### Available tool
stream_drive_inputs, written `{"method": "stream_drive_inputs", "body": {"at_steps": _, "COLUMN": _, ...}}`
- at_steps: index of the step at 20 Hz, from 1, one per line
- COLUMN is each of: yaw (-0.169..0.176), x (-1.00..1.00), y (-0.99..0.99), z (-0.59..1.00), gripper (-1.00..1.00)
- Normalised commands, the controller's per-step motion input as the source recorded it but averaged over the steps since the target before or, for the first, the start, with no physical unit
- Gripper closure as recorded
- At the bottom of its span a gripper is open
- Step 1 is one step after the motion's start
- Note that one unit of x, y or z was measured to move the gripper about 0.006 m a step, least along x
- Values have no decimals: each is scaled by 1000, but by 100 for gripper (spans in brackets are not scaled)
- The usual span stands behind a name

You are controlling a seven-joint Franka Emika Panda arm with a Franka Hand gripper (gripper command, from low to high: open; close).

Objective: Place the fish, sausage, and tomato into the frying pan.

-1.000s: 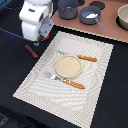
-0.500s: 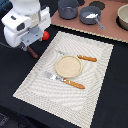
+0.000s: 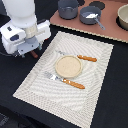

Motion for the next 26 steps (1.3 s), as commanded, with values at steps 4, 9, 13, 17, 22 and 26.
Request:
{"method": "stream_drive_inputs", "body": {"at_steps": 4, "yaw": -42, "x": -525, "y": 0, "z": -433, "gripper": 100}}
{"method": "stream_drive_inputs", "body": {"at_steps": 9, "yaw": -19, "x": -445, "y": 0, "z": -323, "gripper": 100}}
{"method": "stream_drive_inputs", "body": {"at_steps": 13, "yaw": -1, "x": -359, "y": 0, "z": -290, "gripper": 100}}
{"method": "stream_drive_inputs", "body": {"at_steps": 17, "yaw": 0, "x": -260, "y": 0, "z": -201, "gripper": 100}}
{"method": "stream_drive_inputs", "body": {"at_steps": 22, "yaw": 0, "x": -30, "y": 42, "z": 6, "gripper": 100}}
{"method": "stream_drive_inputs", "body": {"at_steps": 26, "yaw": 0, "x": 349, "y": 208, "z": 941, "gripper": 100}}
